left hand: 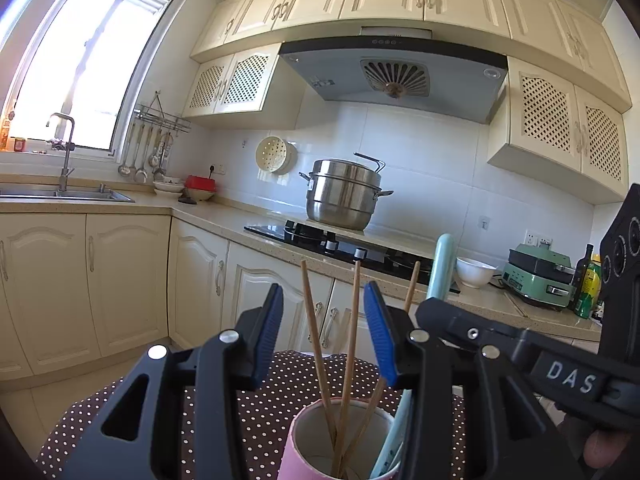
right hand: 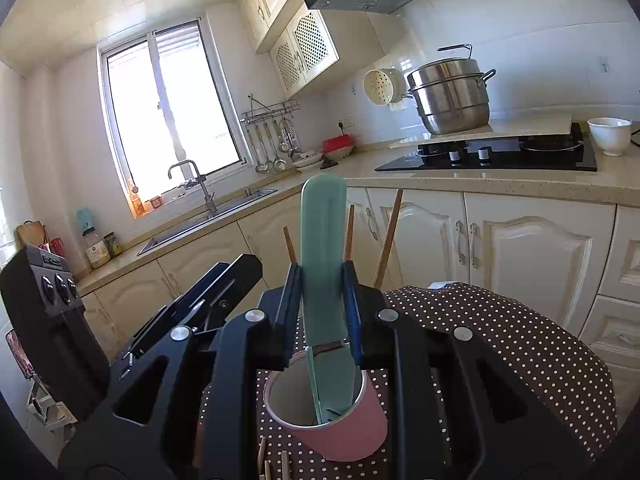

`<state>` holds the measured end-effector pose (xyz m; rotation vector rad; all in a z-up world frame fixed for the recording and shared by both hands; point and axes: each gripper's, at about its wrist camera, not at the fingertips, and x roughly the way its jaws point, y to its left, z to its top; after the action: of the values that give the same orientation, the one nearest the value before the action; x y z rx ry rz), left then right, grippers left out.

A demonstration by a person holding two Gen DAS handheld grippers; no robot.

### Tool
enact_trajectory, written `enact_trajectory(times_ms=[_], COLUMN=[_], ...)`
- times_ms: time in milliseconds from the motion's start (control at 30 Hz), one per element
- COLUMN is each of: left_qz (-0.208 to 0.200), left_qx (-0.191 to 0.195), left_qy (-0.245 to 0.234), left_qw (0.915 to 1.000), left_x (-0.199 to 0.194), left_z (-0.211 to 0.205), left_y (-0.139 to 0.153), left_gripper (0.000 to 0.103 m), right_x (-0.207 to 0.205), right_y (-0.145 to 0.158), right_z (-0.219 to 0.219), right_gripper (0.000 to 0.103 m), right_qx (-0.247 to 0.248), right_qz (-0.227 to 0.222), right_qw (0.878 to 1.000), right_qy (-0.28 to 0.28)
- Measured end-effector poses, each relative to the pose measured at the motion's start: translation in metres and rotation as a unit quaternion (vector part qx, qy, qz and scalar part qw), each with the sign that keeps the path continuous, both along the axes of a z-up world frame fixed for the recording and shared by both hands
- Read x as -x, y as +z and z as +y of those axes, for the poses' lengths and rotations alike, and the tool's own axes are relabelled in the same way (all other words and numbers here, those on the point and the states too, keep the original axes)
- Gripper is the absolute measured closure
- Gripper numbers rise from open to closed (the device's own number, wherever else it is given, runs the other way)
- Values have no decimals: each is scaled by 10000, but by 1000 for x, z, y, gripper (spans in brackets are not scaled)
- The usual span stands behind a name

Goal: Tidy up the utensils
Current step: 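Lower the blue knife into the pink cup with the right tool while the left drops its chopstick, then open both tools and withdraw them from the cup back to the pile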

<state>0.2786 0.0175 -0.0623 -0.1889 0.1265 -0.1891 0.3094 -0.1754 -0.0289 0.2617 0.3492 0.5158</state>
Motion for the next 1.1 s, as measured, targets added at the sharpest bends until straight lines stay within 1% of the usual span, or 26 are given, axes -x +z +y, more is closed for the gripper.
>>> enact_trajectory(times_ms=[300,533,667,833,867,1000,1100], left_qz=[42,52,72,88,112,267,524], left_qx=[-30,-57,-90,-138,-155,-172,-188], left_qy=[80,107,137,137,135,134,101], left_qw=[10000,9999,9998,9998,9997,9994,9984], left_x=[10,21,29,45,49,64,75], left_z=[4,8,11,12,13,14,15], left_y=[7,10,13,17,18,19,17], left_gripper=[61,57,56,52,51,51,50], right_x=[7,15,21,32,34,48,59], right_y=[0,1,5,11,11,13,11], right_z=[6,6,4,4,3,2,0], right_gripper=[80,79,72,71,71,71,71], right_qx=[75,86,83,101,107,176,239], right_qz=[22,17,-10,-32,-30,-26,17], right_qw=[10000,9998,9997,9997,9997,9996,9995], right_qy=[-51,-175,-213,-220,-222,-206,-206])
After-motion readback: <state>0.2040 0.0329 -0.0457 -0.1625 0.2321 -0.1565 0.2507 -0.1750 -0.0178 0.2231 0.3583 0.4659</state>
